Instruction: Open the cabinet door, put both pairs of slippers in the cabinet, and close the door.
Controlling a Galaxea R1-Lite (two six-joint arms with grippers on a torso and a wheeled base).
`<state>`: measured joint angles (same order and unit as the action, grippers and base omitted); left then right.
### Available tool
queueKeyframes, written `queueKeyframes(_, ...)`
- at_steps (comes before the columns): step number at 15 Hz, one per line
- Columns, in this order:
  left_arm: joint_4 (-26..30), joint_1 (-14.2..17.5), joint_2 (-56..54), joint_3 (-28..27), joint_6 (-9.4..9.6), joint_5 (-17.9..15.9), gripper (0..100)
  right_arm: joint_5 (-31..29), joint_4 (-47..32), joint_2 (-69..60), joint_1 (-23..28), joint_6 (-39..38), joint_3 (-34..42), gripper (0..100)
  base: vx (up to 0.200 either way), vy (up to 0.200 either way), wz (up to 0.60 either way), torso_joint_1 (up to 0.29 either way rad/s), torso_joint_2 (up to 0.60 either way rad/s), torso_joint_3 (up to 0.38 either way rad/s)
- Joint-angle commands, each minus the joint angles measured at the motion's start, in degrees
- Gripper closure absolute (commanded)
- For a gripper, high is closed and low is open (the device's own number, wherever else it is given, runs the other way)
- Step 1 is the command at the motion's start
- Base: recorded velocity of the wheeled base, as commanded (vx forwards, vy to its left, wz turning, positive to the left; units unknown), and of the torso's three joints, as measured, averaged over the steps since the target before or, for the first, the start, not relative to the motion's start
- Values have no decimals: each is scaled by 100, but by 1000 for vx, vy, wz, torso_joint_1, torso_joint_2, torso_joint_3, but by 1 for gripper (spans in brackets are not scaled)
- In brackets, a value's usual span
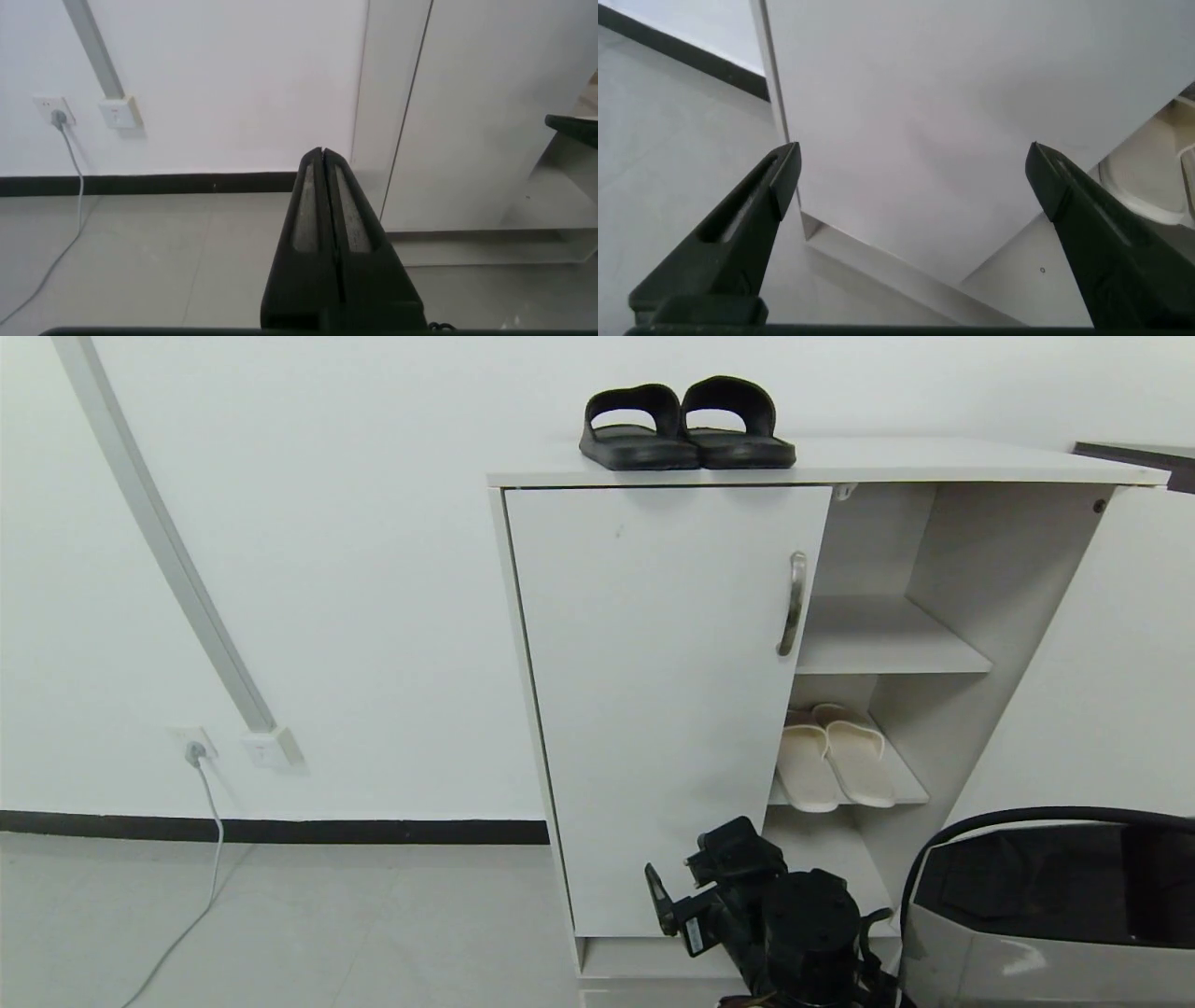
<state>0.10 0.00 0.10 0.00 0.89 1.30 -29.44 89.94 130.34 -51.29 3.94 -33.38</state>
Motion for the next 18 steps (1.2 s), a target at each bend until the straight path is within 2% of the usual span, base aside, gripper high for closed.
queueKeyframes(1,-1,0,-1,0,-1,1,100,0,6,26,-4,2,-2,0,0,0,0,0,0,0)
queueKeyframes(7,-1,0,-1,0,-1,1,100,-9,6,18,-39,-7,-55,0,0,0,0,1,-9,-4)
queueKeyframes(11,-1,0,-1,0,8,1,100,0,6,9,-39,-7,-55,0,0,0,0,17,-232,-310)
queueKeyframes(18,-1,0,-1,0,-10,10,100,0,6,9,-39,-42,-55,0,0,0,0,85,-493,-353)
